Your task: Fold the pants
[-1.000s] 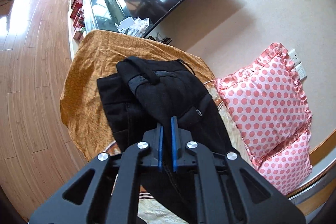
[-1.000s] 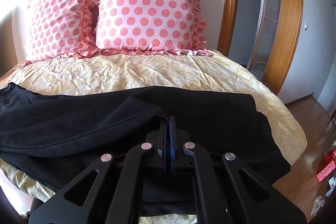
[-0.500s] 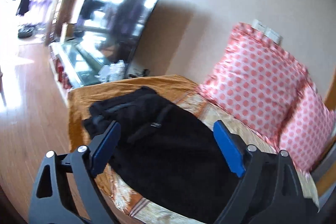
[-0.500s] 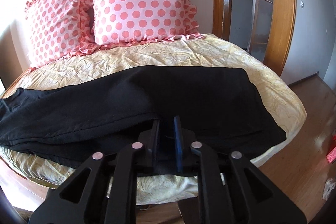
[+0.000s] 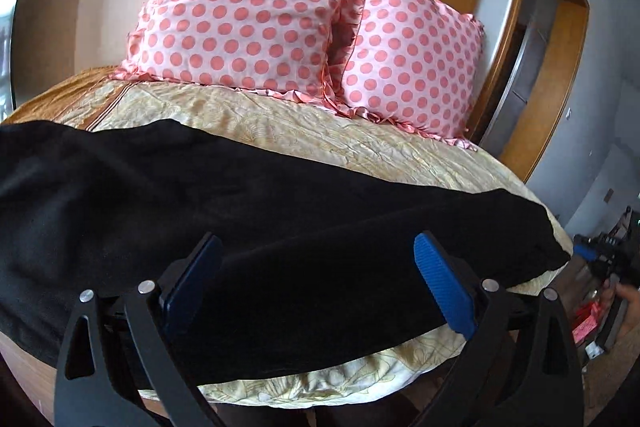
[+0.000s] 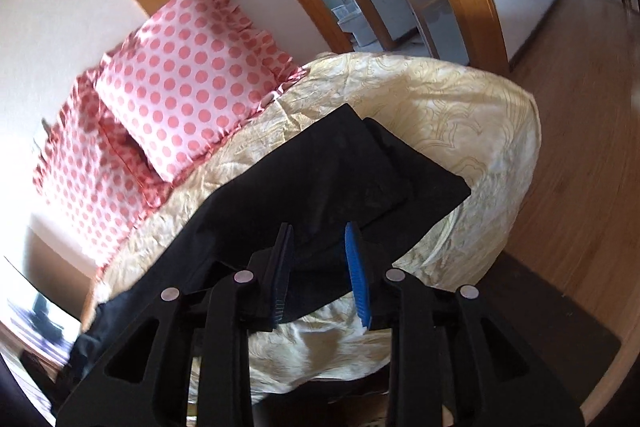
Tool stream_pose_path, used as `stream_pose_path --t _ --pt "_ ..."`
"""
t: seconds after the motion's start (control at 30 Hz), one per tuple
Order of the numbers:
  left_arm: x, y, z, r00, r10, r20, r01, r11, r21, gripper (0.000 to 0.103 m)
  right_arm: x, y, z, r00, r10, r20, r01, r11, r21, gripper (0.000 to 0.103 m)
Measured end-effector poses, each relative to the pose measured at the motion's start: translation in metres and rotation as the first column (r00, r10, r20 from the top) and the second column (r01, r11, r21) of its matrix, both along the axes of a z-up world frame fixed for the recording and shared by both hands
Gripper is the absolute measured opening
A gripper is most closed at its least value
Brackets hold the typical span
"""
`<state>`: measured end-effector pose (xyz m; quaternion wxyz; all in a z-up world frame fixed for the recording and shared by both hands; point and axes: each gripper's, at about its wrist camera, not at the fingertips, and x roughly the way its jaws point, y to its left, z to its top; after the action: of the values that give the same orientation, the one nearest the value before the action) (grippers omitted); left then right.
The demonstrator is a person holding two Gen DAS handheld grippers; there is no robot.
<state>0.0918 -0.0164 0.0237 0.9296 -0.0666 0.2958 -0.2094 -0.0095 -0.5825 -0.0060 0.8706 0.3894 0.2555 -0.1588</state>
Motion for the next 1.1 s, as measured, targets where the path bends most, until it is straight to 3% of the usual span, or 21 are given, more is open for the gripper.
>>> stream_pose_path --t 0.1,0.4,0.6,0.77,1.1 --pt "-0.006 0.0 -0.003 1.0 -0.004 0.016 0.004 1.0 0.018 0.099 0.01 -0.014 -0.007 0.999 -0.032 0.008 0.031 0.996 0.079 0.028" --pt "-0.004 0.011 -0.01 1.0 0.02 -0.017 -0.02 1.0 0.006 0.101 0.026 -0.021 -0.028 0.98 -0.113 -0.16 0.126 0.99 0.069 0.028" --pt "-0.001 0.009 -0.014 0.999 0.017 -0.033 -0.016 1.0 0.018 0.101 0.03 -0.023 -0.031 0.974 -0.108 -0.197 0.127 0.988 0.09 0.033" --pt "0.002 0.011 -0.018 0.998 0.017 -0.055 -0.017 1.0 0.002 0.101 0.037 -0.031 -0.033 0.977 -0.128 -0.173 0.153 0.978 0.139 0.039" --pt "0.005 0.01 -0.021 0.998 0.022 -0.067 -0.022 1.0 0.008 0.101 0.031 -0.036 -0.043 0.984 -0.159 -0.087 0.176 0.95 0.257 0.038"
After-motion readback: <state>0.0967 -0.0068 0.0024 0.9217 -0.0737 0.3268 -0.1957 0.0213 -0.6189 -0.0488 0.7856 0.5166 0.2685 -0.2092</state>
